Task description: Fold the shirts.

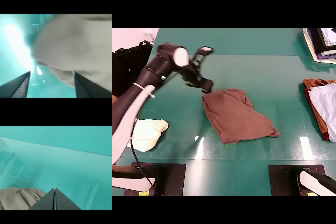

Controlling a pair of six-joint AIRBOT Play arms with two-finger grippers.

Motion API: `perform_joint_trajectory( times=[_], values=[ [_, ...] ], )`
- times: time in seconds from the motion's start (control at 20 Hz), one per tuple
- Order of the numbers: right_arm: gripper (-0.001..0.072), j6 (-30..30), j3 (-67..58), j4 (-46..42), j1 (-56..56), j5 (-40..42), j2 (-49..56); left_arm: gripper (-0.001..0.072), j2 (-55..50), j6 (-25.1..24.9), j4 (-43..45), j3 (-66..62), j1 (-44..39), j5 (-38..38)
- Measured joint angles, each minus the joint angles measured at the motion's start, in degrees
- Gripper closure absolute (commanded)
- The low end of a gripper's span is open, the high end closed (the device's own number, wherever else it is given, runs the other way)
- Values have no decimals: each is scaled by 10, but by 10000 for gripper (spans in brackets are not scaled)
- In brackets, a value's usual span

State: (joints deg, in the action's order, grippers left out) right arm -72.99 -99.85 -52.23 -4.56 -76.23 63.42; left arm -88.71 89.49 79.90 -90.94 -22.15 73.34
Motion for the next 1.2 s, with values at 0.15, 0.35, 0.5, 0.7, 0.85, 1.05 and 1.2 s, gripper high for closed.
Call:
perform_joint_trajectory(
  times=[0.15, 0.35, 0.5, 0.7, 0.85, 1.05, 1.2],
  values=[
    [694, 0, 0, -1, 0, 0, 0, 103, -2, -14, -67, 64, 57, -47],
    [694, 0, 0, -3, 0, -1, 0, 104, -19, -60, -159, 138, 82, -115],
    [694, 0, 1, -3, 0, -8, 3, 271, -39, -86, -222, 159, 87, -145],
    [695, 0, 33, -4, -2, -34, 9, 676, -50, -99, -260, 163, 88, -164],
    [694, 0, 110, -11, -18, -56, 9, 676, -49, -101, -258, 144, 88, -153],
    [175, 0, 264, -65, -42, -85, 10, 676, -27, -103, -223, 114, 88, -133],
    [182, 3, 404, -88, -40, -91, 24, 676, -16, -104, -212, 105, 88, -129]
  ],
)
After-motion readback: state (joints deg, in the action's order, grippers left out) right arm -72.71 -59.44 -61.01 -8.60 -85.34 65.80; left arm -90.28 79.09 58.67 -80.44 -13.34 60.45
